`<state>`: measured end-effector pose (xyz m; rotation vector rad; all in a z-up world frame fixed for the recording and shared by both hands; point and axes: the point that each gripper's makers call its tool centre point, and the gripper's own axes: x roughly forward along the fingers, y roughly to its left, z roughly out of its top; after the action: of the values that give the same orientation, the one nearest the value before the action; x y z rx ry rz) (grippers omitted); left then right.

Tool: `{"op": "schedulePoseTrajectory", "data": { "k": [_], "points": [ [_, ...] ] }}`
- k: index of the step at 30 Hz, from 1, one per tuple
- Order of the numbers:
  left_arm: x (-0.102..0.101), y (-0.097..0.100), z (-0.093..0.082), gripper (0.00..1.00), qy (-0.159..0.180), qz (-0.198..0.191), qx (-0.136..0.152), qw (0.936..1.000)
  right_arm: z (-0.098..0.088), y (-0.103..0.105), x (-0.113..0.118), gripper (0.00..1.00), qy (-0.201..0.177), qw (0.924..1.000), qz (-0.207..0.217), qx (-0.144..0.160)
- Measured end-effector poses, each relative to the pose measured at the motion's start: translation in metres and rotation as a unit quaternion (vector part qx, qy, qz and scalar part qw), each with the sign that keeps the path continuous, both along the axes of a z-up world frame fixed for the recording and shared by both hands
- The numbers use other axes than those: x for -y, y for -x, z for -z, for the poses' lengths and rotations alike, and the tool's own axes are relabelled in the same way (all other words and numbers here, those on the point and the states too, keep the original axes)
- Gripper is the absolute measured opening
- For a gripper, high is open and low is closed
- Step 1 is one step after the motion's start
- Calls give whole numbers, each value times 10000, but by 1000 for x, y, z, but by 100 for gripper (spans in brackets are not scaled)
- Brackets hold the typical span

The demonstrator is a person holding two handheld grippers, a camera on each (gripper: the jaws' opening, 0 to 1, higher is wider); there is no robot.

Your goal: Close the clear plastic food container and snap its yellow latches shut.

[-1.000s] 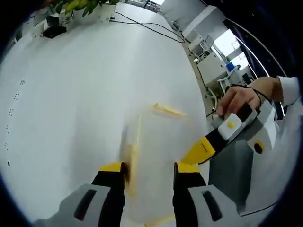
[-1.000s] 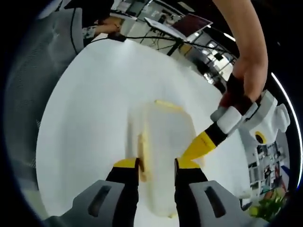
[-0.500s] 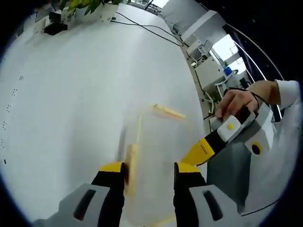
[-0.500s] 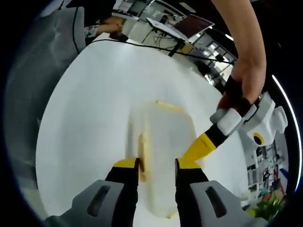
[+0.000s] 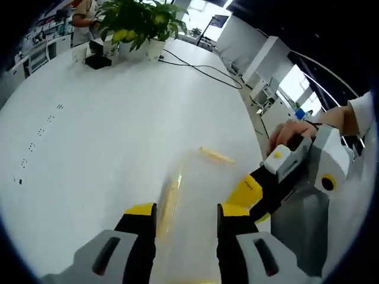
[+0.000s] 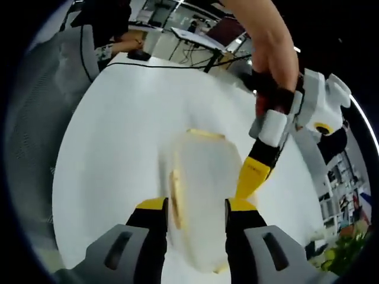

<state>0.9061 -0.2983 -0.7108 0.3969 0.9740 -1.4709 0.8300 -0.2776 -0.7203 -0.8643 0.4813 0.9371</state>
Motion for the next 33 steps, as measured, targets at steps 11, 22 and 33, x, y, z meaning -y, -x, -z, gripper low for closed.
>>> {"op": "schedulePoseTrajectory", "data": {
  "k": [11, 22, 33],
  "points": [
    [-14, 4, -13, 34, 694, -735, 562, 9933, -4, -5, 12, 40, -521, 9964, 600, -286],
    [-36, 10, -32, 36, 1349, -1688, 1080, 9704, -5, -8, 35, 50, -1014, 9856, 1268, -475],
    [-55, 17, -26, 40, 1483, -2204, 1407, 9537, -1, -3, 49, 53, -1134, 9792, 1604, -505]
  ]
}}
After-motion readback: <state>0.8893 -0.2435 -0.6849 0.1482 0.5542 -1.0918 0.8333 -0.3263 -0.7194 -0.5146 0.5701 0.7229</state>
